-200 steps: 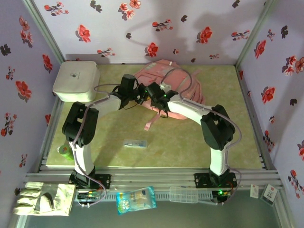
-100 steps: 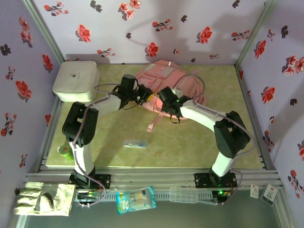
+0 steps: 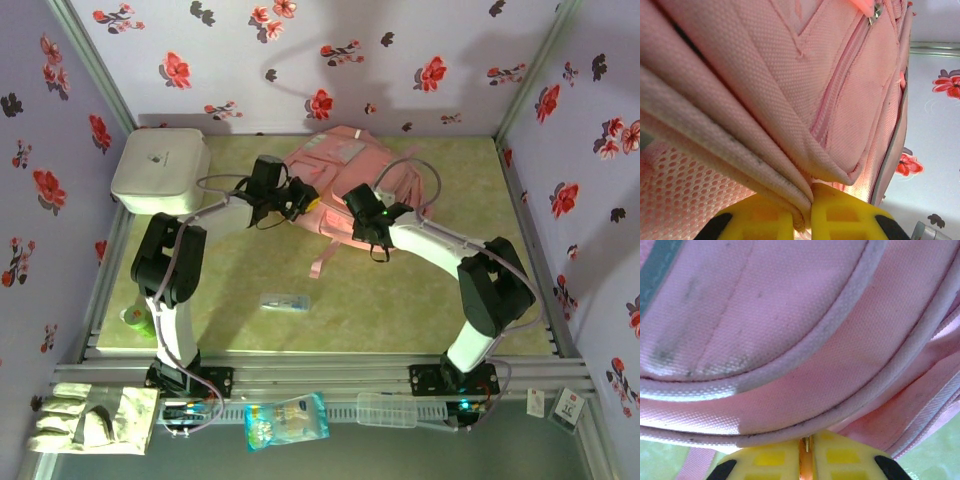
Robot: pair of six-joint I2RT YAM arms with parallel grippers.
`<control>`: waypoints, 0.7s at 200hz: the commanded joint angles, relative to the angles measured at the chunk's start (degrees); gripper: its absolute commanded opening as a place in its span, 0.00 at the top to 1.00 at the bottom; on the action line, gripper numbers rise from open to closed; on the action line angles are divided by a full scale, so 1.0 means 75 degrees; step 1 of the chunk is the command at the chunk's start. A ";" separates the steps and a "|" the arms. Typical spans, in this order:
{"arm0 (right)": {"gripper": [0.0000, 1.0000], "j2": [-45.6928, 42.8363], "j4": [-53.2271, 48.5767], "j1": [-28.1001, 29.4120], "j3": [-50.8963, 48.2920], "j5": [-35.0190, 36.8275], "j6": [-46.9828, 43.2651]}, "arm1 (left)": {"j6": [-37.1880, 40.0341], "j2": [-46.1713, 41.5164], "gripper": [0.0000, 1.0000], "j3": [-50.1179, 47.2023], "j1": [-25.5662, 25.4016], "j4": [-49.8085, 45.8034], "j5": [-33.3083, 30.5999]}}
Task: Pack books, pencil case, and school supplies into a backpack
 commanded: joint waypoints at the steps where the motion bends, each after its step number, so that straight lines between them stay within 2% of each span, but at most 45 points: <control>1: 0.92 -0.0140 -0.0137 -0.0261 -0.0184 0.0810 -0.0449 | 0.0463 -0.0017 0.89 0.0298 0.0333 -0.0081 -0.0291; 51: 0.99 -0.0619 0.0181 -0.0654 -0.0662 0.1204 -0.0904 | 0.0768 0.0102 0.89 0.0462 0.0487 -0.0386 -0.0289; 81: 1.00 -0.0589 0.0721 -0.0679 -0.0596 0.0710 -0.1596 | 0.1033 0.0162 0.86 0.0644 0.0532 -0.0632 -0.0292; 96: 1.00 -0.0577 0.1224 -0.0679 -0.0569 -0.0004 -0.2083 | 0.1244 0.0144 0.79 0.0715 0.0586 -0.0817 -0.0290; 120: 1.00 -0.0467 0.1919 -0.0647 -0.0439 -0.1739 -0.2677 | 0.1692 -0.0016 0.65 0.0715 0.0757 -0.1161 -0.0287; 140: 1.00 -0.0179 0.2117 -0.0486 -0.0098 -0.2540 -0.2903 | 0.1839 -0.0440 0.48 0.0317 0.0937 -0.1056 -0.0284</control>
